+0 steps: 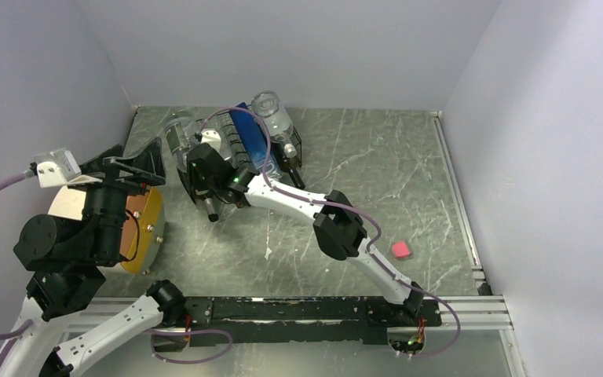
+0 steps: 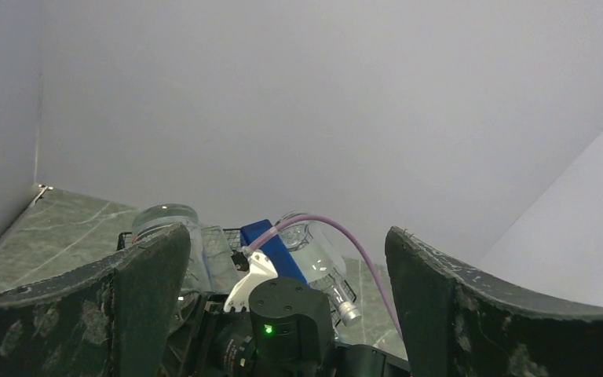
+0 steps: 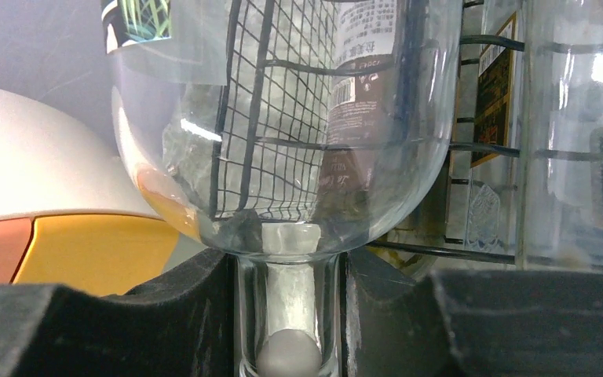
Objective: Put the wine bottle on the wine rack
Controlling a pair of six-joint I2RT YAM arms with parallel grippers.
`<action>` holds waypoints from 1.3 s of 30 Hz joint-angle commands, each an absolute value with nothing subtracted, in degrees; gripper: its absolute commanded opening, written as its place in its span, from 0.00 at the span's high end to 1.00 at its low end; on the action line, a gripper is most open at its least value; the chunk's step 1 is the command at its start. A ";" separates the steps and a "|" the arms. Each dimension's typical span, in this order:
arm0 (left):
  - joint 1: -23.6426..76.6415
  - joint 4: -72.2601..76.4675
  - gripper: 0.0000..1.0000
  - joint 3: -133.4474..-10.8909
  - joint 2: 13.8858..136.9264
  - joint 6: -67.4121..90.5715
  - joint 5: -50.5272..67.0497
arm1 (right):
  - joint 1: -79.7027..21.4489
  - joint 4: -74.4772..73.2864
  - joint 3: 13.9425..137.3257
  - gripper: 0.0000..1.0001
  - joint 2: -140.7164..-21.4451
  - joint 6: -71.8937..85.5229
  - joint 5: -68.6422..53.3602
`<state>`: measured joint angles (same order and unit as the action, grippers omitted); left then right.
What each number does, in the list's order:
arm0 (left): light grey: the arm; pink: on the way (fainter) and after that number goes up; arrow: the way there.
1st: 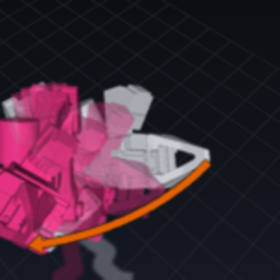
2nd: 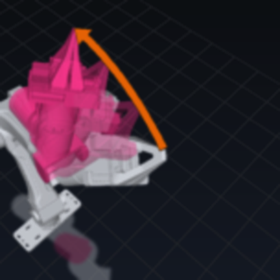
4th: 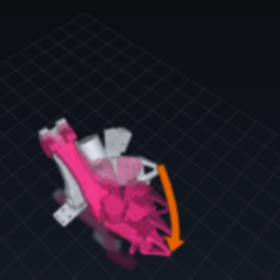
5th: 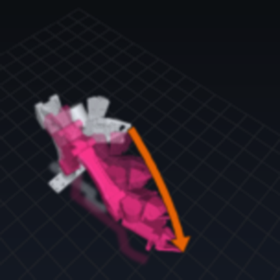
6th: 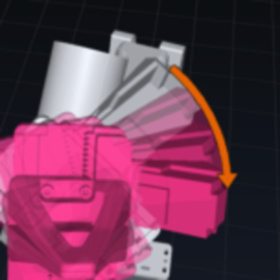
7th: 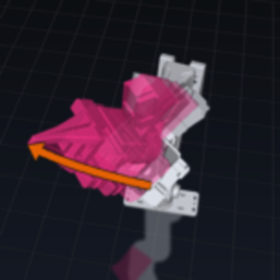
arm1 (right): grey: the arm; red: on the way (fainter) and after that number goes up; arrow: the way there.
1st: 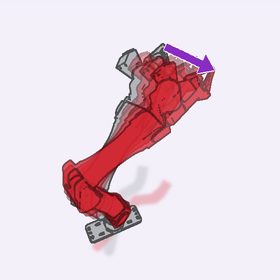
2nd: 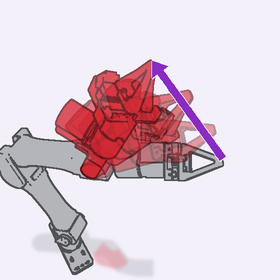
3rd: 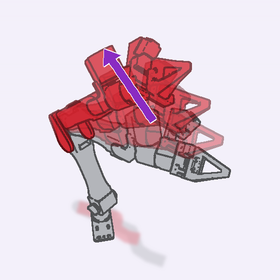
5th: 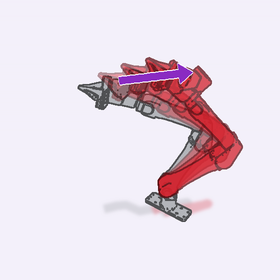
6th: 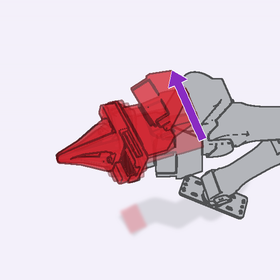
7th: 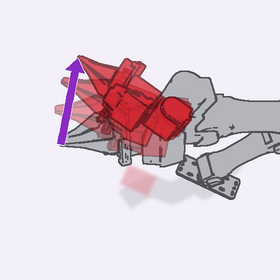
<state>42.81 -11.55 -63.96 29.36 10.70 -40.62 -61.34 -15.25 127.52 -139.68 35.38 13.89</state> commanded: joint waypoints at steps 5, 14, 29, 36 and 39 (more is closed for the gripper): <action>42.67 -12.21 0.01 -63.68 29.83 8.09 -38.92 | -60.92 -11.45 139.59 0.60 -141.74 34.83 16.72; 43.32 -15.23 0.00 -65.07 31.57 9.93 -41.96 | -60.80 -9.95 135.63 0.46 -140.22 35.62 17.26; 44.80 -25.59 0.01 -72.72 35.76 20.35 -47.98 | -60.45 -10.89 133.26 0.22 -133.11 33.55 16.67; 44.78 -34.78 0.01 -79.58 37.18 19.46 -39.39 | -60.43 -8.22 120.13 0.11 -122.18 30.93 16.77; 44.69 -33.54 0.01 -76.97 34.34 18.26 -34.12 | -60.47 -6.64 110.20 0.07 -112.60 29.41 17.86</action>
